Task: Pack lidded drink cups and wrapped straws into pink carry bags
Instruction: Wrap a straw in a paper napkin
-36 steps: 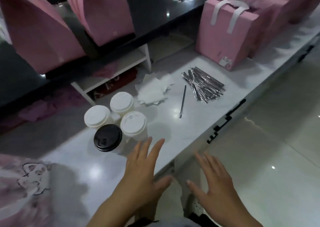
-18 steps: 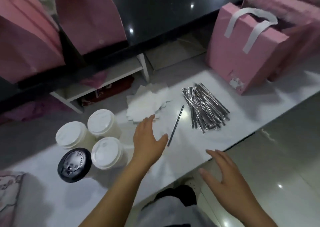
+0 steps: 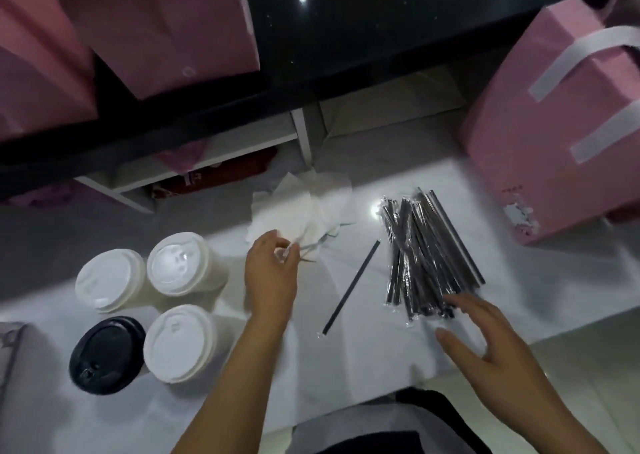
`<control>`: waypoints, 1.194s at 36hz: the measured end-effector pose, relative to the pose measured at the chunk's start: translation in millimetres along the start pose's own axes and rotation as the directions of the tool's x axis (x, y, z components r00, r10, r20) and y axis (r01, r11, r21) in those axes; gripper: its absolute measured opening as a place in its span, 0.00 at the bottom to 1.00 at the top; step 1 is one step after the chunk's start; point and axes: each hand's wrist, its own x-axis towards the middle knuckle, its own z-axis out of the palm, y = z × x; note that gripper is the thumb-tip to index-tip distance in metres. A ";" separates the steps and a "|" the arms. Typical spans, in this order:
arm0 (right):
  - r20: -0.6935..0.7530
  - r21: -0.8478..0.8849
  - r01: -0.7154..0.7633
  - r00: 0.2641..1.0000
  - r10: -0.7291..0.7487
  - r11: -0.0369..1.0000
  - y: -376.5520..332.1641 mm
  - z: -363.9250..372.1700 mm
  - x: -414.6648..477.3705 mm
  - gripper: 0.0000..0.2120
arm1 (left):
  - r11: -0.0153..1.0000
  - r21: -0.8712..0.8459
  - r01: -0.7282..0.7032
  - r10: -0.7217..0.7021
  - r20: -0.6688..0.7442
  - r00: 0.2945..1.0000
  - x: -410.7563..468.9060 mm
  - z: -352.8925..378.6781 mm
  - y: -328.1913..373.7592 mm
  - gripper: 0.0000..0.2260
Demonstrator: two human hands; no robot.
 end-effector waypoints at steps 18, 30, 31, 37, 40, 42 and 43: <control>0.405 0.416 0.067 0.879 -0.251 0.907 -30.3 -51.2 58.9 0.23 | 0.588 -0.708 0.391 -0.017 0.473 0.881 -97.2 -55.0 88.7 0.03; 0.521 0.585 -0.088 0.803 -0.290 0.807 -14.6 -67.1 68.6 0.06 | 0.728 -0.514 0.453 -0.100 0.575 0.812 -152.4 -19.1 105.7 0.04; 0.496 0.583 -0.073 0.821 -0.283 0.809 -11.9 -67.9 68.8 0.06 | 0.740 -0.501 0.449 -0.125 0.553 0.824 -152.2 -16.9 105.7 0.04; 0.329 0.549 -0.004 0.920 -0.212 0.836 7.0 -78.5 70.0 0.07 | 0.837 -0.371 0.403 -0.320 0.267 0.909 -129.0 -1.1 82.0 0.03; 0.282 0.549 0.019 0.937 -0.207 0.835 10.4 -85.3 69.8 0.10 | 0.948 -0.166 0.271 -0.259 0.089 0.962 -107.2 6.4 69.0 0.07; 0.258 0.538 0.042 0.943 -0.211 0.842 10.2 -89.4 69.5 0.09 | 0.988 -0.002 0.155 -0.155 0.035 0.987 -89.5 10.8 60.6 0.13; 0.246 0.530 0.053 0.946 -0.213 0.846 10.4 -91.2 69.3 0.08 | 0.993 0.059 0.103 -0.104 0.023 0.994 -80.3 12.4 56.5 0.15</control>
